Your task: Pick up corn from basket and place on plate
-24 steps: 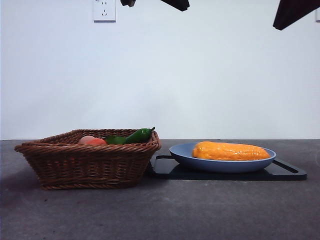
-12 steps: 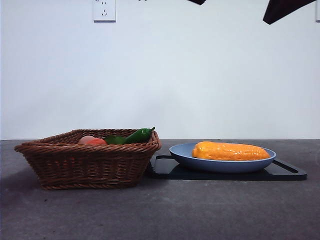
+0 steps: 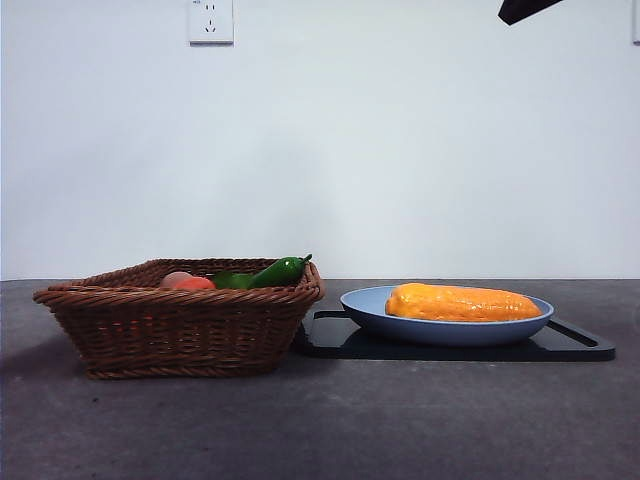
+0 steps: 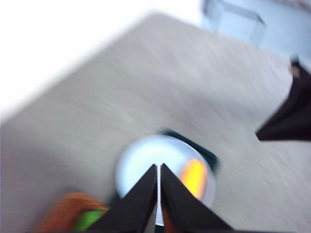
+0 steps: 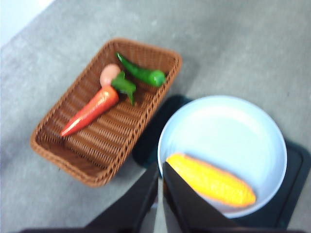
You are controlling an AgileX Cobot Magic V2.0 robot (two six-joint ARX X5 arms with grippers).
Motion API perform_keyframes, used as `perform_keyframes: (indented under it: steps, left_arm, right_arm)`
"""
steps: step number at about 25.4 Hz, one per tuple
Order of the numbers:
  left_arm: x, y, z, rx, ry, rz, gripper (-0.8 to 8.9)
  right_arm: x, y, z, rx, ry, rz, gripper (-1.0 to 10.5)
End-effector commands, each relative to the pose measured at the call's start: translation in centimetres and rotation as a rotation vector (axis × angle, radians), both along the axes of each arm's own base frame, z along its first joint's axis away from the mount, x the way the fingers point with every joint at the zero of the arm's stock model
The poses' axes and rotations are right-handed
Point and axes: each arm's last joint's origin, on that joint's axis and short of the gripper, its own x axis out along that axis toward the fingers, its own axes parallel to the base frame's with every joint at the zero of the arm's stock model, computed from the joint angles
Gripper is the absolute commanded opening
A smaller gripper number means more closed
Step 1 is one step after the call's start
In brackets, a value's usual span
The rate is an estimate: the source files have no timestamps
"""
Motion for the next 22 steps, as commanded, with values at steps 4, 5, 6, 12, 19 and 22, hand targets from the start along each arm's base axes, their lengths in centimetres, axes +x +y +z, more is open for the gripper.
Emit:
perform_keyframes:
  steps: [4, 5, 6, 12, 19, 22]
  left_arm:
    - [-4.2, 7.7, 3.7, -0.065, -0.122, 0.217, 0.08]
    - [-4.8, 8.5, 3.7, -0.069, -0.127, 0.246, 0.08]
    - [-5.7, 9.5, 3.5, -0.070, -0.136, 0.281, 0.08]
    - [-9.5, 12.9, -0.5, -0.080, -0.209, 0.427, 0.08]
    - [-13.0, 14.6, -8.0, -0.126, -0.295, 0.547, 0.08]
    - [-14.2, 14.8, -11.3, -0.155, -0.306, 0.590, 0.08]
  right_arm:
    - [0.6, 0.3, 0.8, 0.023, -0.081, 0.006, 0.0]
    - [0.6, 0.3, 0.8, 0.025, -0.088, 0.006, 0.0]
    - [0.6, 0.3, 0.9, 0.028, -0.096, 0.006, 0.0]
    - [0.8, 0.4, 1.3, 0.043, -0.141, 0.005, 0.0]
    - [1.0, 0.4, 1.6, 0.053, -0.172, 0.005, 0.0]
    - [1.0, 0.4, 1.7, 0.059, -0.190, 0.006, 0.0]
